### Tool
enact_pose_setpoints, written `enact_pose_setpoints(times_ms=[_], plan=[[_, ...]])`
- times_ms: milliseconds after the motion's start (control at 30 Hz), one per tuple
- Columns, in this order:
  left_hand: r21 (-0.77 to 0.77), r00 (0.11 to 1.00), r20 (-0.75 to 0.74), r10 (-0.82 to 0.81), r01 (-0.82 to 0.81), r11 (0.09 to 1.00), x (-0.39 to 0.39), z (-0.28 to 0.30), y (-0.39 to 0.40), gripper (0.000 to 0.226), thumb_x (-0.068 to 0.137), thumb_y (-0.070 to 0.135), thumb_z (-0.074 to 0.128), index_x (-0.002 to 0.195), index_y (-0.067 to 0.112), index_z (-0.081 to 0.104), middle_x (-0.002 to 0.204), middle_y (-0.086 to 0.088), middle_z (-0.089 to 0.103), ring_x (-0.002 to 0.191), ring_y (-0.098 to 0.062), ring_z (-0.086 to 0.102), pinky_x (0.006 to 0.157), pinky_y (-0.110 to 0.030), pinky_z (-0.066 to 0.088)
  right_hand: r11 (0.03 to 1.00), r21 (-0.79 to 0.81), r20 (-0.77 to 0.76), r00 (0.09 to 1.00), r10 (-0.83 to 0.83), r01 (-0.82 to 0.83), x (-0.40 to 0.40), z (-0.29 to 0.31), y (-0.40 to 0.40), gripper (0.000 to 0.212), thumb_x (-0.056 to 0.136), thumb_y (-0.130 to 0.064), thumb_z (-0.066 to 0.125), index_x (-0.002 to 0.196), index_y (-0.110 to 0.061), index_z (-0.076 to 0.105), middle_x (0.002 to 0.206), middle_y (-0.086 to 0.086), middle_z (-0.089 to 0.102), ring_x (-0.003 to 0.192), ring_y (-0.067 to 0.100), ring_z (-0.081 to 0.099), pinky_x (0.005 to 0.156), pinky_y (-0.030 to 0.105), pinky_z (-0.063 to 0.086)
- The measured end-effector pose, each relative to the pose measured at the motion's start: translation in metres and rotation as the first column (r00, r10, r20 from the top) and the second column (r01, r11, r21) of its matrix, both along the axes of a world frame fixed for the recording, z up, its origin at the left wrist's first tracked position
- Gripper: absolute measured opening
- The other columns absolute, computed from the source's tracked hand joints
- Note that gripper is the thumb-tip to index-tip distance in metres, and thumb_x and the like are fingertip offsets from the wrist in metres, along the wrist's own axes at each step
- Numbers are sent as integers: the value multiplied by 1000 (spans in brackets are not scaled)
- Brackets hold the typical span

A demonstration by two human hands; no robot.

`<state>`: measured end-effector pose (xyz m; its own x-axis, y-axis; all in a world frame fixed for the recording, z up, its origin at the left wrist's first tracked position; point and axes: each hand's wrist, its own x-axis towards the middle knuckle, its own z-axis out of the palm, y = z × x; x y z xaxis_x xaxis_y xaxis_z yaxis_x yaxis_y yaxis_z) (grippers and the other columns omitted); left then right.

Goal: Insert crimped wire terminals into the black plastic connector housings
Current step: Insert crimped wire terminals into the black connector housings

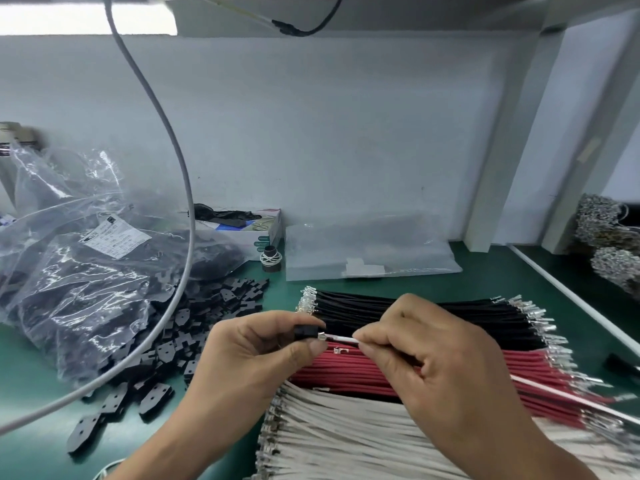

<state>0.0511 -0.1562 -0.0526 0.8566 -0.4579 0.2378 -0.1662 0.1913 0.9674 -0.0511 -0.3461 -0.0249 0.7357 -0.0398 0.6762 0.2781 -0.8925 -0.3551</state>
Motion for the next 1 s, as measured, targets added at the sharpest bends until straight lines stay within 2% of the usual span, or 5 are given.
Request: enact_pose_setpoints(times_ms=[267,533,767,867,1000], plan=[[10,999,9,37,-37,999,1,0,-1,29,61,13,87,89,10,84,87,-19,79,76,-21,75,70,-21,59,998,-49,65,998,-24,28,0,0,-3,10,89,-33,69,86,-28,76,78,-15,57,66,5,55,54,26,49],[15,1000,-7,-2,2,1000,0,-1,0,27,64,13,86,90,8,84,88,-22,78,76,-23,74,71,-24,59,1000,8,109,994,-16,16,3,-8,-1,7,87,-31,71,85,-28,78,79,-16,58,65,5,56,53,25,48],[73,998,62,-28,23,997,2,1,4,25,66,18,87,91,12,84,87,-18,79,77,-20,73,75,-25,60,992,77,75,993,93,-99,4,-9,-4,8,88,-28,71,87,-25,79,79,-13,58,65,10,57,55,30,48],[100,996,57,-66,60,993,3,0,4,26,68,18,89,93,12,84,89,-18,79,79,-21,73,76,-26,60,999,5,77,996,34,-35,3,-6,-5,8,87,-30,71,85,-27,78,78,-15,57,66,7,55,54,29,49],[113,994,95,-57,46,993,-1,-1,2,28,70,28,95,94,18,84,88,-14,80,78,-20,72,76,-28,61,1000,24,92,996,-2,-1,2,-7,1,4,85,-26,73,83,-26,77,78,-15,57,67,5,55,55,26,48]])
